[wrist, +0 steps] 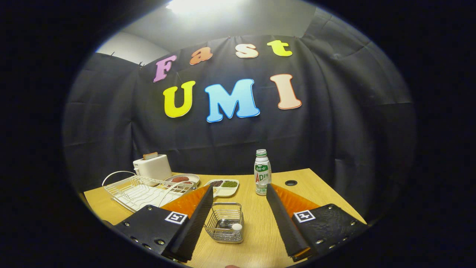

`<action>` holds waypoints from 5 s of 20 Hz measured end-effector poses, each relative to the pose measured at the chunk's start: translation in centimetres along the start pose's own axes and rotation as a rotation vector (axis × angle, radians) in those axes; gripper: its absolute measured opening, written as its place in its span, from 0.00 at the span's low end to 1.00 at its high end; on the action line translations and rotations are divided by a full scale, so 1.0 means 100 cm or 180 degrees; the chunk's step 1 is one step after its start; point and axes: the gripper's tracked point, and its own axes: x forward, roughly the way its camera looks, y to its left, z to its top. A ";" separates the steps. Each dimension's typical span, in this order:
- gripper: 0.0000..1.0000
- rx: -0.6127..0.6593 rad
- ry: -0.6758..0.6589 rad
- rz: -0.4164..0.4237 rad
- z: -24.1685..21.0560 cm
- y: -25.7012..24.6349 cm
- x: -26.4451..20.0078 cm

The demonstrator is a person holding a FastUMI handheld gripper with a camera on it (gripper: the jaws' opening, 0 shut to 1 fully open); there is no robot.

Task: Take the plate from the dish rack, then take the spoon from the basket and place it into the plate.

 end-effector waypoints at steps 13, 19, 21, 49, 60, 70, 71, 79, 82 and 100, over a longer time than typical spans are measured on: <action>0.13 0.0102 0.0317 0.0134 -0.052 0.011 0.022; 0.07 0.0120 0.0504 -0.0034 -0.040 0.005 0.021; 0.08 0.0170 0.0540 -0.0033 -0.030 0.007 0.018; 0.07 -0.0061 0.0357 -0.0477 0.128 0.055 -0.084; 0.07 0.0042 0.0659 -0.0394 0.079 0.120 -0.099; 0.07 0.0013 0.0995 -0.0144 0.037 0.169 -0.086; 0.07 -0.0023 0.1049 -0.0113 0.032 0.173 -0.085; 0.07 -0.0203 0.1566 0.0203 -0.015 0.212 -0.077; 0.07 -0.0299 0.1693 0.0386 -0.027 0.232 -0.072; 0.24 -0.0648 0.1960 0.0678 -0.055 0.237 -0.048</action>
